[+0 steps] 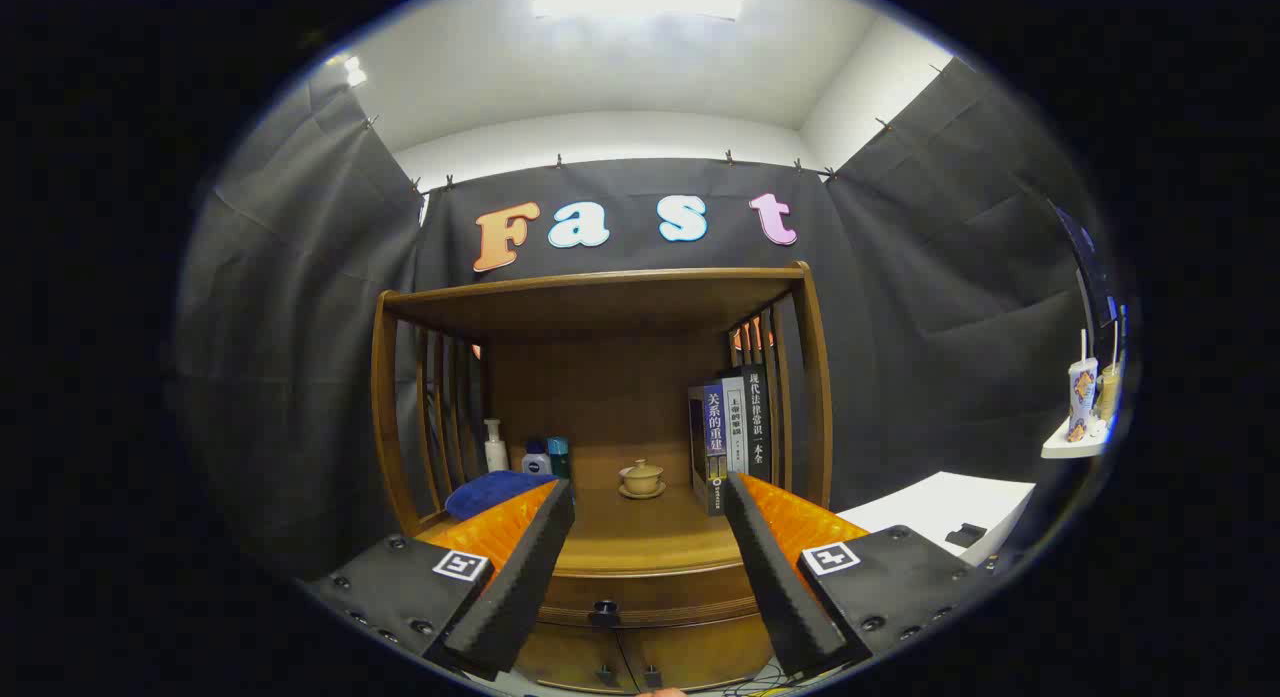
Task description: Pull open the drawer, take out the items inside it, and place them on the countertop above the cabinet.
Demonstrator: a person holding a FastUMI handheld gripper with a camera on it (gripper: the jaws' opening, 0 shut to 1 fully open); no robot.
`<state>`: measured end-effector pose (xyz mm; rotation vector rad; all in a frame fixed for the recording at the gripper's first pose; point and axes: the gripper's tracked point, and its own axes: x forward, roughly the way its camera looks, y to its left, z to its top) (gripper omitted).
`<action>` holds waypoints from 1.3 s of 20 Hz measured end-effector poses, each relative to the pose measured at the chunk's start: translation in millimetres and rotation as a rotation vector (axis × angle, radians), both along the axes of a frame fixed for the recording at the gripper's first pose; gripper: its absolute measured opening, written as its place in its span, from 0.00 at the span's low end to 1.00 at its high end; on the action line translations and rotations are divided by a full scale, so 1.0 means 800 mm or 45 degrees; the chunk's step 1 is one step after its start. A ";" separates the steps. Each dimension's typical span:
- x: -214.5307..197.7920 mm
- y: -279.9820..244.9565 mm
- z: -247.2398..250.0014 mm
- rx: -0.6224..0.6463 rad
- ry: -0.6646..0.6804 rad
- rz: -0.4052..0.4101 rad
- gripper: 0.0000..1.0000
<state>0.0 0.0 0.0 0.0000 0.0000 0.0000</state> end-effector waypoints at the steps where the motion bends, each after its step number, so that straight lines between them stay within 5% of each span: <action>1: -0.001 0.000 0.000 0.000 0.002 0.000 0.98; 26: 0.001 0.006 0.003 0.017 -0.003 0.017 0.98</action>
